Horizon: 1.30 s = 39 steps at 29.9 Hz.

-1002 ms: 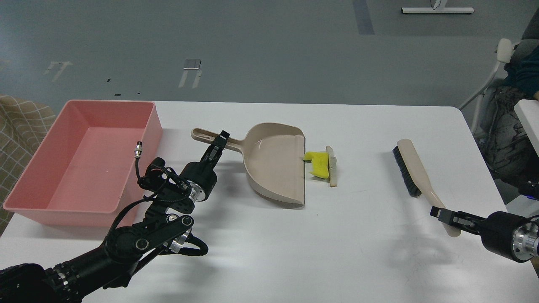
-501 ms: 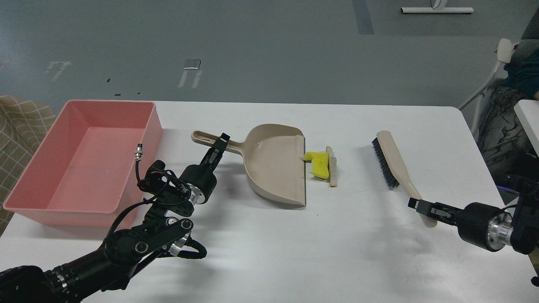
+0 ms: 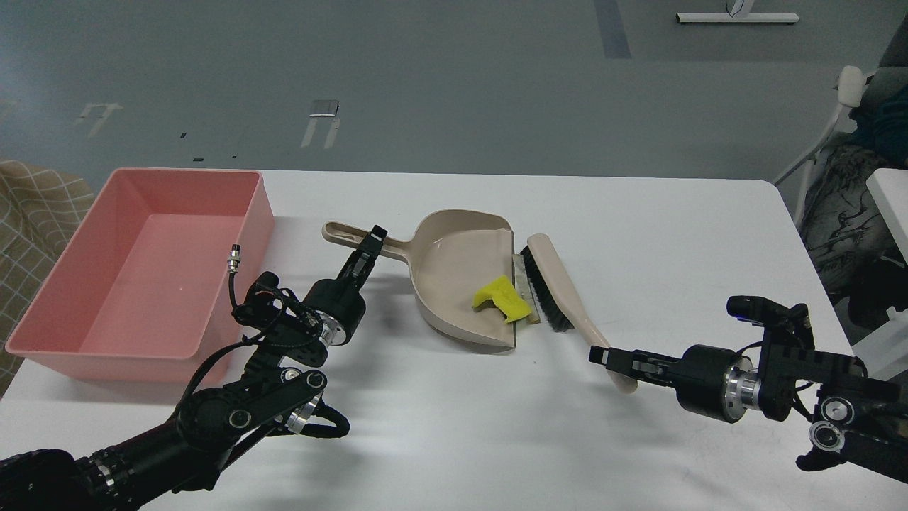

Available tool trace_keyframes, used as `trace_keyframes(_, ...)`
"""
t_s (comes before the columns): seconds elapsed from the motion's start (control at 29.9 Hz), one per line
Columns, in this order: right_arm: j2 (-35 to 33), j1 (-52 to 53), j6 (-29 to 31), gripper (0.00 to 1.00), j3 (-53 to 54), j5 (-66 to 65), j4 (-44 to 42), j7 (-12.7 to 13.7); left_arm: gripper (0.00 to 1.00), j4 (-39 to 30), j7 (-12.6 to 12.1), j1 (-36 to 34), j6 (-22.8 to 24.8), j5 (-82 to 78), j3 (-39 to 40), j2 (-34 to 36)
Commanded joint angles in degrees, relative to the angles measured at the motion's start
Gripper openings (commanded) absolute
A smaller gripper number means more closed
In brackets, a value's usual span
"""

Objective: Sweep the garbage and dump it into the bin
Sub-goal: 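Sweep the yellow garbage into the dustpan with the brush, then lift the brush away and raise the dustpan toward the pink bin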

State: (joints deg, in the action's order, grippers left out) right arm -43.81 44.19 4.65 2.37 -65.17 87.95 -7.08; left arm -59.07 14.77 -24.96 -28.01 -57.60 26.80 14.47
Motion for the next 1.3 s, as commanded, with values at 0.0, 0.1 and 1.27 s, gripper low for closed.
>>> trace_keyframes(0.0, 2.85, 4.32, 0.09, 0.00, -1.93, 3.90, -0.24, -1.62, 0.00, 0.00, 0.00, 0.08, 0.01, 0.03, 0.00, 0.12)
trace_keyframes(0.1, 5.14, 6.87, 0.09, 0.00, -2.54, 6.10, -0.50, -1.88, 0.00, 0.00, 0.00, 0.08, 0.01, 0.03, 0.09, 0.12)
trace_keyframes(1.27, -25.36, 3.71, 3.17, 0.00, -2.98, 9.97, -0.06, -2.85, 0.00, -14.12, 2.11, 2.37, 1.64, 24.19, 13.79, 9.67)
